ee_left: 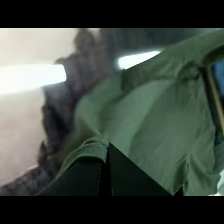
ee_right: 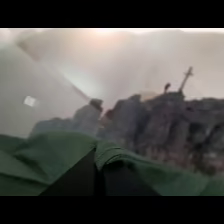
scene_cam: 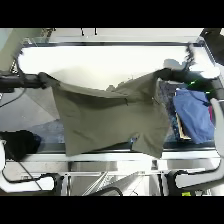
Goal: Fold the shirts.
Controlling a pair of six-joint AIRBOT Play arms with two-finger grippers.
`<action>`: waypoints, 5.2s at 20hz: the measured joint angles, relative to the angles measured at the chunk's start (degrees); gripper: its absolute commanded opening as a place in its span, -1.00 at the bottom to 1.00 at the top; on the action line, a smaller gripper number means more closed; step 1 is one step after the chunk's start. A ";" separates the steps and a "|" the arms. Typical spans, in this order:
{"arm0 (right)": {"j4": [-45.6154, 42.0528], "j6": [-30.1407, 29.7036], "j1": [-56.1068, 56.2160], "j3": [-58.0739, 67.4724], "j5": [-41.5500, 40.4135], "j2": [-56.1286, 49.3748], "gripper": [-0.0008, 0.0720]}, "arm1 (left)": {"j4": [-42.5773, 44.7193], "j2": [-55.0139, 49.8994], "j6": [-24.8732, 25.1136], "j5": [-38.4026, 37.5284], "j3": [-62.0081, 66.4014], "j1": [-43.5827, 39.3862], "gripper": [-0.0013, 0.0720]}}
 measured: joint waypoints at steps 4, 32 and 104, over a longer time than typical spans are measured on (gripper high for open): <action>2.43 0.39 -0.98 3.58 -3.85 -10.25 -0.93 | 2.21 -10.86 -0.15 3.43 3.19 -0.13 -0.92; -6.78 2.54 -9.09 4.09 7.54 -17.11 -0.23 | 25.68 -20.37 -10.88 9.81 13.16 -10.03 -0.24; 6.73 5.03 -4.85 -11.26 5.03 -9.07 -0.52 | 34.88 -14.23 -20.61 -5.66 6.14 -8.35 -0.91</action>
